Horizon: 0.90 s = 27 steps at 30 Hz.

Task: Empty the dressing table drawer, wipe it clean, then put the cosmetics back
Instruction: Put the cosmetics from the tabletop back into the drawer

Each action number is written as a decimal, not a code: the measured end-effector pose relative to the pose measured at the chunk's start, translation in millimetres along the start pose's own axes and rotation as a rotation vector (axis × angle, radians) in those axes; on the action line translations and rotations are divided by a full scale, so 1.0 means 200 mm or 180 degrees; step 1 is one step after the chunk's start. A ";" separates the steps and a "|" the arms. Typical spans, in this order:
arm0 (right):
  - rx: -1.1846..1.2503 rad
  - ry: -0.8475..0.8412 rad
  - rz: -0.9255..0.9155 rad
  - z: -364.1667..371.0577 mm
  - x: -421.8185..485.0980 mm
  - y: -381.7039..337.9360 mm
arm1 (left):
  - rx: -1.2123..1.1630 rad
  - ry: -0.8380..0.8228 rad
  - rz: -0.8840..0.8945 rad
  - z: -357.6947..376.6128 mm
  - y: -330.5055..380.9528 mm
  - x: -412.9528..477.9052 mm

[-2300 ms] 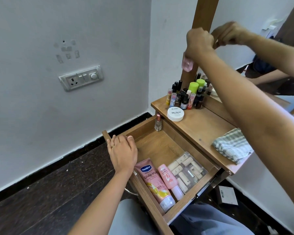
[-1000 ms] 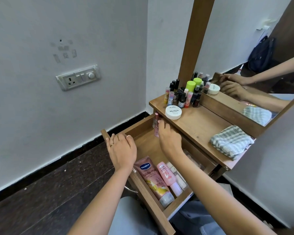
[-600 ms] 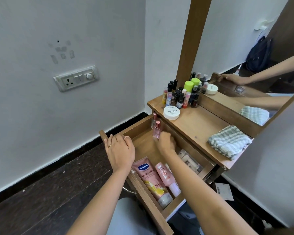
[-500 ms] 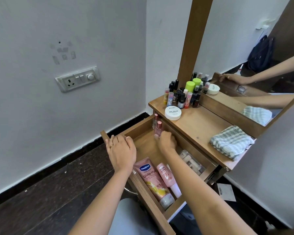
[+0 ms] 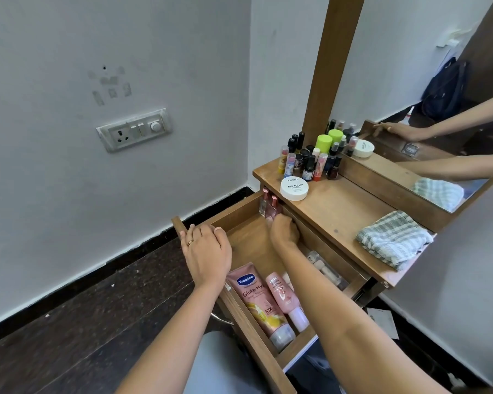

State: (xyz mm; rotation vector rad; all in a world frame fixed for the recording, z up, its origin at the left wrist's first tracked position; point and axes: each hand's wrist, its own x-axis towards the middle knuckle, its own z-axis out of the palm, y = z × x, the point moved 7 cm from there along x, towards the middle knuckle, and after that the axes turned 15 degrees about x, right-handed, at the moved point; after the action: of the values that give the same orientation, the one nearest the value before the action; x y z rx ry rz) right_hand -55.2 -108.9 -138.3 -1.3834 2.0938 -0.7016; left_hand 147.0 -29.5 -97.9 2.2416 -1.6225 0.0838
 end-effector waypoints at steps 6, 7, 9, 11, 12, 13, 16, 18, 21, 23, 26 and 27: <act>-0.0083 -0.0014 0.0058 0.00 -0.01 0.00 | 0.0062 -0.0038 -0.0004 0.00 0.00 0.00; -0.0093 -0.0048 0.0075 0.00 -0.01 0.00 | 0.0064 -0.0024 -0.0010 0.00 0.00 0.00; -0.0297 -0.0317 0.0052 0.02 -0.04 0.00 | 0.0042 0.0005 -0.0035 0.00 0.00 0.00; -0.0476 -0.0443 -0.0228 0.00 -0.08 -0.07 | 0.0028 0.0033 -0.0043 -0.01 0.00 0.00; -0.0429 -0.0371 -0.0441 -0.06 -0.09 -0.13 | 0.0028 0.0049 -0.0038 -0.01 0.00 0.00; -0.0310 -0.0217 -0.0692 -0.14 -0.11 -0.20 | 0.0019 0.0059 -0.0040 -0.01 0.01 0.00; -0.0080 0.0697 -0.1523 -0.47 -0.13 -0.44 | -0.0048 0.0089 -0.0067 -0.02 0.00 -0.01; -0.0081 0.1243 -0.1795 -0.67 -0.10 -0.54 | -0.0112 0.0098 -0.0079 -0.03 0.01 -0.01; -0.0346 0.1261 -0.1723 -0.78 0.03 -0.58 | -0.0146 0.0078 -0.0093 -0.03 0.01 -0.01; -0.0678 0.1164 -0.1767 -0.78 0.11 -0.59 | -0.0151 0.0068 -0.0103 -0.03 0.01 -0.01; -0.0879 0.1074 -0.1774 -0.75 0.17 -0.59 | -0.0137 0.0080 -0.0089 -0.03 0.01 -0.01; -0.0893 0.1045 -0.1754 -0.74 0.18 -0.58 | -0.0132 0.0085 -0.0080 -0.03 0.01 -0.01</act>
State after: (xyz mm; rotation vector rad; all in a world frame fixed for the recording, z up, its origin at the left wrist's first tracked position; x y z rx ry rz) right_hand -90.8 -162.1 43.0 -2.1738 2.1206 -0.9244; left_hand 146.1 -25.6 -92.0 2.2196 -1.5679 0.0724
